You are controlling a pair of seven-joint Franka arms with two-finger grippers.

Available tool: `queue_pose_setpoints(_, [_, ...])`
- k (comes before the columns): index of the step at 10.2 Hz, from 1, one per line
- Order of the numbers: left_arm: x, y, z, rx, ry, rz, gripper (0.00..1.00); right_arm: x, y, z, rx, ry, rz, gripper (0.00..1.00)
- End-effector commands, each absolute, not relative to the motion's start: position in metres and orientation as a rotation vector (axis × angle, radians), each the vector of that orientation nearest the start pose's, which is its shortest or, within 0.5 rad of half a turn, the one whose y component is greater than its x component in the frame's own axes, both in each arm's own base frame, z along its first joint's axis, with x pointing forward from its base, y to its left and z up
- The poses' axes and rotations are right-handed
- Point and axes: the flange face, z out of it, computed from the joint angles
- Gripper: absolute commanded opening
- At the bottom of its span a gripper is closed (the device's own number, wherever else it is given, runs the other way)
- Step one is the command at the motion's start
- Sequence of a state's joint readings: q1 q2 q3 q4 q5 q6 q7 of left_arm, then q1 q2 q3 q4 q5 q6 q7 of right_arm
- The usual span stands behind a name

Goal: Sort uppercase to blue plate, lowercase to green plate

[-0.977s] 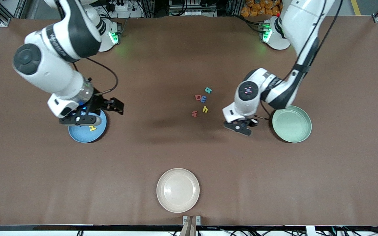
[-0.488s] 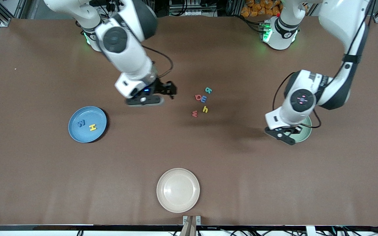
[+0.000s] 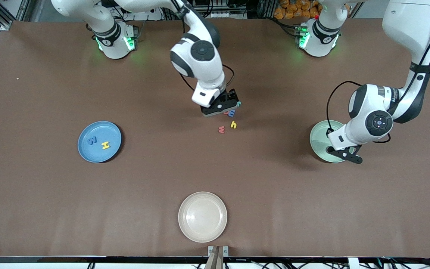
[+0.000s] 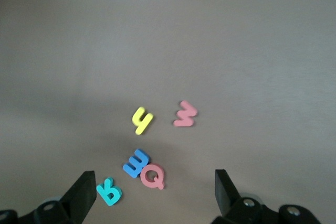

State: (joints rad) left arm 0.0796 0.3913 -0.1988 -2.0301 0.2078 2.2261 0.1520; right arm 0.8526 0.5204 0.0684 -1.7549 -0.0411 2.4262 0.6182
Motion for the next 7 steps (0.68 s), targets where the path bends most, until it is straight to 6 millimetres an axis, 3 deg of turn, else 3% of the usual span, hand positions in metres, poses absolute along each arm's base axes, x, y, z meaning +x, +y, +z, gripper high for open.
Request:
queue_pose_setpoints(1, [0.570,-0.056,0.229,-3.033,0.579,0.253,0.12,0.397,0.545,0.256,-3.015,-0.742,-0.223,0.96])
queue_pose_setpoints(3, [0.570,-0.054,0.224,-3.037,0.569,0.256,0.40,0.383,0.556,0.234,-2.957,-0.890,-0.270,0.95])
queue_pose_setpoints(5, [0.572,-0.049,0.226,-3.040,0.544,0.236,0.59,0.375,0.559,0.229,-2.918,-1.065,-0.274,0.88])
queue_pose_setpoints(7, [0.574,-0.049,0.229,-3.041,0.539,0.224,0.66,0.371,0.554,0.220,-2.894,-1.182,-0.251,0.85])
